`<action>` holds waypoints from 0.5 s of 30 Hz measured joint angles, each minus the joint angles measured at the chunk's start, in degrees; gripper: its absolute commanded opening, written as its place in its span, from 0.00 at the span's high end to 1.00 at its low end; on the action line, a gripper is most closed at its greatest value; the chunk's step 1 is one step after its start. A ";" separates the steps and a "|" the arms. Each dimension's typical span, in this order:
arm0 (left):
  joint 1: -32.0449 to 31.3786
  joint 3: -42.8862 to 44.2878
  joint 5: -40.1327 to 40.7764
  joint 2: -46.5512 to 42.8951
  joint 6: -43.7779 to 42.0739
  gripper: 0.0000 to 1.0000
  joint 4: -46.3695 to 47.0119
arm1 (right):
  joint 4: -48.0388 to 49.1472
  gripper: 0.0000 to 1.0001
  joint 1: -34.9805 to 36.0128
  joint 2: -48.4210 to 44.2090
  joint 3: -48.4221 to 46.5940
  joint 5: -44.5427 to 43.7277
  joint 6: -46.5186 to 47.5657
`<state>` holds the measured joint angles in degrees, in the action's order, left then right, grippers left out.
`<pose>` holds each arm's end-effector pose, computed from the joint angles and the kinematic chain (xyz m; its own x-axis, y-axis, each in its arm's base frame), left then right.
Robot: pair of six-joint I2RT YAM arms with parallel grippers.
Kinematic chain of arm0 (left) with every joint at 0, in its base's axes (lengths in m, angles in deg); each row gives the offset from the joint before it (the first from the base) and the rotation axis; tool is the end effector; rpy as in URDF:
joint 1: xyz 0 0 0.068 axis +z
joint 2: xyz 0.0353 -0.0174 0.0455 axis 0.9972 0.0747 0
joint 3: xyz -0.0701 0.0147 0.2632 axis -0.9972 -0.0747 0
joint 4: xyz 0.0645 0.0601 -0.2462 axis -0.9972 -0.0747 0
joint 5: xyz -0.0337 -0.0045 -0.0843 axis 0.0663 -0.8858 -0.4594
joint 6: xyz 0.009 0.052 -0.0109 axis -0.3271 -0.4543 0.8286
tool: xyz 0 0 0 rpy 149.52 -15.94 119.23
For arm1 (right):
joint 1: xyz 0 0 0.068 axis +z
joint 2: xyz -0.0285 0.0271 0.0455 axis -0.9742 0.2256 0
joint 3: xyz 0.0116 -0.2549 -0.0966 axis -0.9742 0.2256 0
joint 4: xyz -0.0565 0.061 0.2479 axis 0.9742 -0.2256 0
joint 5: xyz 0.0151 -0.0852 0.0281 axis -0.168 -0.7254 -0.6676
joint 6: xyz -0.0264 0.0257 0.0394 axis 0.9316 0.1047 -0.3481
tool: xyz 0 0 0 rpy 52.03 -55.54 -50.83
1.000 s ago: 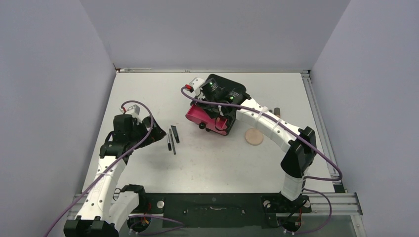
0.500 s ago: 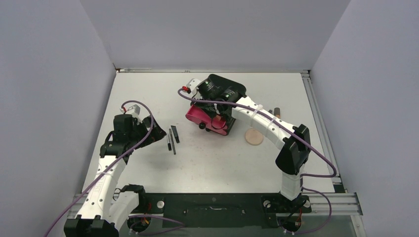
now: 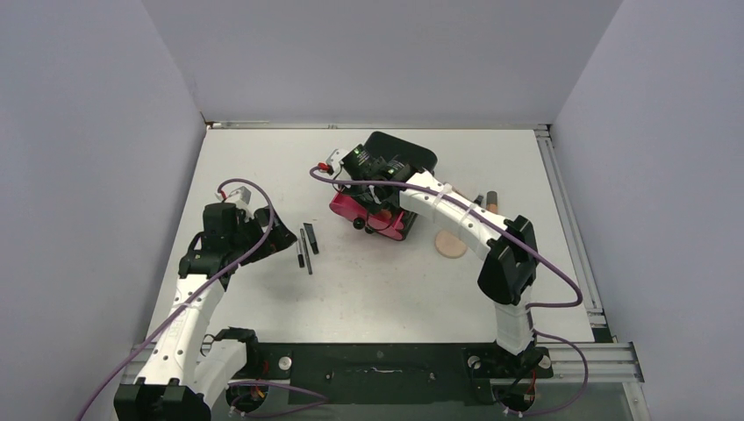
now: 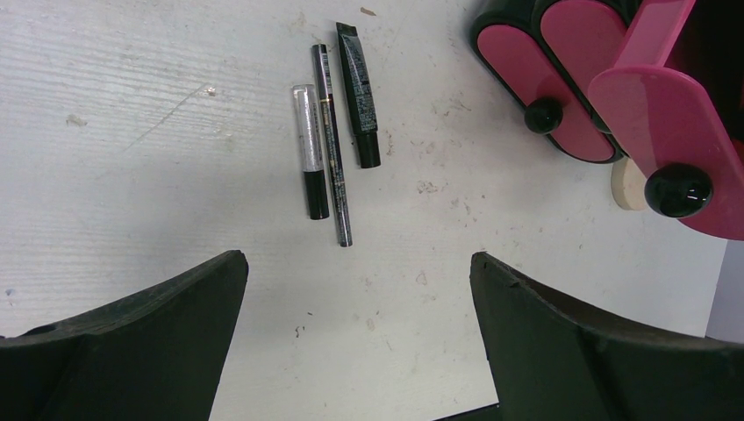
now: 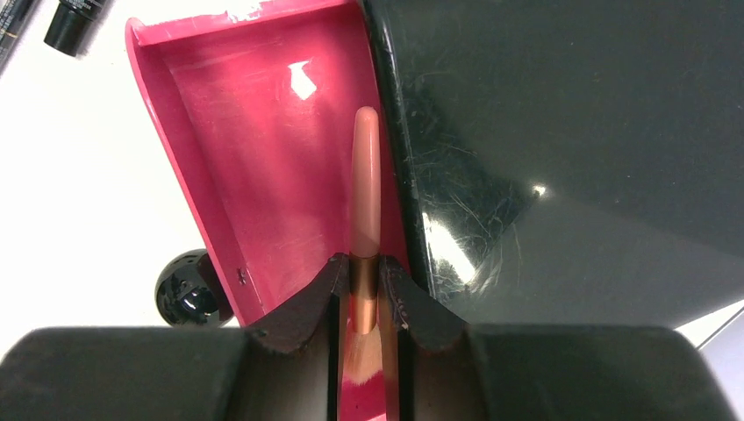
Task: Organize the makeup
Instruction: Place the makeup brush in the drawer.
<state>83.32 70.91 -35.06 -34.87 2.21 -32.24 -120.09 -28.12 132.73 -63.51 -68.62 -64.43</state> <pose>0.1829 -0.0162 0.2569 -0.7114 -0.4259 -0.5590 -0.1351 0.8635 -0.4860 0.2814 0.3158 0.3116 -0.4428 -0.7317 -0.5181 -0.7828 0.5973 -0.1745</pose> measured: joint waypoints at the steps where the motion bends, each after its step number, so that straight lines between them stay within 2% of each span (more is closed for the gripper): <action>1: 0.00 0.00 -0.02 0.00 0.00 0.04 0.00 | -0.09 0.85 0.02 0.00 -0.02 -0.17 0.02; 15: -0.02 -0.24 -1.33 1.55 0.02 0.04 0.02 | -1.09 0.82 0.35 0.22 -1.16 -0.68 0.11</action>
<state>83.30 70.67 -36.40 -33.31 2.24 -32.22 -121.18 -27.77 132.95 -64.67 -69.30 -64.32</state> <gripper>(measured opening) 0.962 0.174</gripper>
